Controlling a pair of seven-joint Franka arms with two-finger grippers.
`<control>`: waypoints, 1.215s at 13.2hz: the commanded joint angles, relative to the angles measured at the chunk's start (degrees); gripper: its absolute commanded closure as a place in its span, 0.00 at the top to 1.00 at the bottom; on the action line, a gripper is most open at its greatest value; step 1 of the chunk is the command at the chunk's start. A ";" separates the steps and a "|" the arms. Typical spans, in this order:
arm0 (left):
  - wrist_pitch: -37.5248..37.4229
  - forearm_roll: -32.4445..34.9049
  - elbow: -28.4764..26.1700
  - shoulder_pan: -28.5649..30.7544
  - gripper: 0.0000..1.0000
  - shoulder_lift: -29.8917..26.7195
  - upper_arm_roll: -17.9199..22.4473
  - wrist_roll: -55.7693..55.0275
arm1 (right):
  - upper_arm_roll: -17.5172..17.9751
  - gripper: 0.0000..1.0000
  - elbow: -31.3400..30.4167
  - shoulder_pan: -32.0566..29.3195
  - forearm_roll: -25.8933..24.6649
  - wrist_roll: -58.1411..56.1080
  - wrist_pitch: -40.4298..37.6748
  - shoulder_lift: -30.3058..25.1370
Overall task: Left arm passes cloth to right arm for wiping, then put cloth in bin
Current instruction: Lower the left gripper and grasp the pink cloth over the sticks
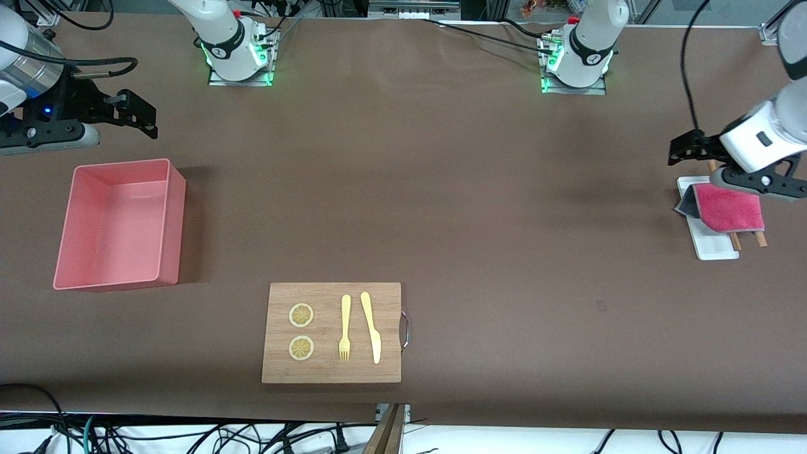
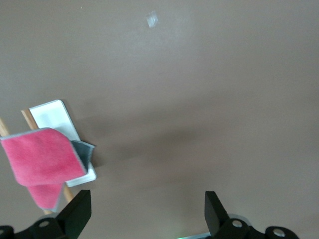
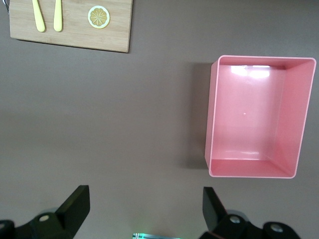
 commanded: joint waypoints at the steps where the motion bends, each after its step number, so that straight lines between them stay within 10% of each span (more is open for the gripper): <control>1: -0.63 2.22 4.58 7.22 1.00 4.84 -0.46 15.80 | 0.15 1.00 1.04 0.13 -0.23 0.00 -0.26 0.14; 8: -0.10 1.69 21.28 23.85 1.00 24.17 -0.46 57.74 | 0.15 1.00 1.04 0.13 -0.15 0.00 -0.26 0.14; 16: 16.95 1.16 22.97 32.12 1.00 37.71 -0.90 84.91 | 0.15 1.00 0.95 0.13 -0.06 0.00 -0.26 0.14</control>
